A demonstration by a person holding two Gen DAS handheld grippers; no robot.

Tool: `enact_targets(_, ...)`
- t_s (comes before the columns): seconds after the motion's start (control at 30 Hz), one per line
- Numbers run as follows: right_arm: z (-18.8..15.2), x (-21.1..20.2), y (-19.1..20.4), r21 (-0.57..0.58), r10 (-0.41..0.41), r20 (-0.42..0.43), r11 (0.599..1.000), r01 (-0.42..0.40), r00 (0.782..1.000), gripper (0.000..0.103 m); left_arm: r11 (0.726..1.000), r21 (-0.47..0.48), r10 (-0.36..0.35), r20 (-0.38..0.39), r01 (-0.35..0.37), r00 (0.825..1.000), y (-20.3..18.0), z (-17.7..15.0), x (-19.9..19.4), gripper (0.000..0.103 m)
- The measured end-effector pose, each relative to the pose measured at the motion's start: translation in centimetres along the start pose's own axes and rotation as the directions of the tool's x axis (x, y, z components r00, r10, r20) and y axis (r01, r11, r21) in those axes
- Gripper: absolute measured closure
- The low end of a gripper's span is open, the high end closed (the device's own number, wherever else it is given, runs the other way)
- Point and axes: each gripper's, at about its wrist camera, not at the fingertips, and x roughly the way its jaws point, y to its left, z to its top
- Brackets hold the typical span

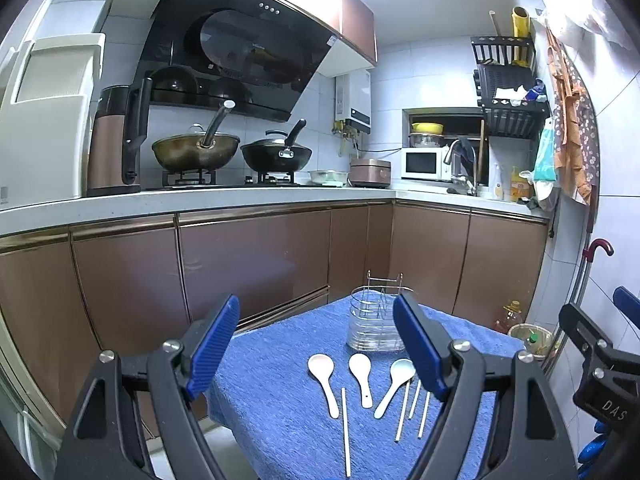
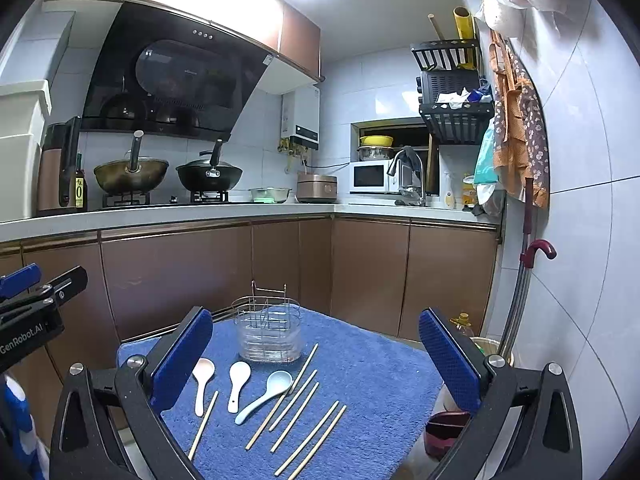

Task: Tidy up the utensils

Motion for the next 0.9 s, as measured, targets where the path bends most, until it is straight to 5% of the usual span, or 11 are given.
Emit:
enact_targets(0.57,-0.2,-0.1,-0.2,0.002,-0.006,0.003,1.0,0.006,1.0,0.0,0.999,0.042,0.019,0.044,-0.021,0.999,-0.6,-0.3,-0.7,0.025)
enact_targets(0.9,-0.2,-0.2,-0.8,0.015,-0.032,0.03,0.999,0.031,0.999,0.0,1.0,-0.009,0.02,0.051,-0.02,0.999,0.4,0.0,-0.2,0.025)
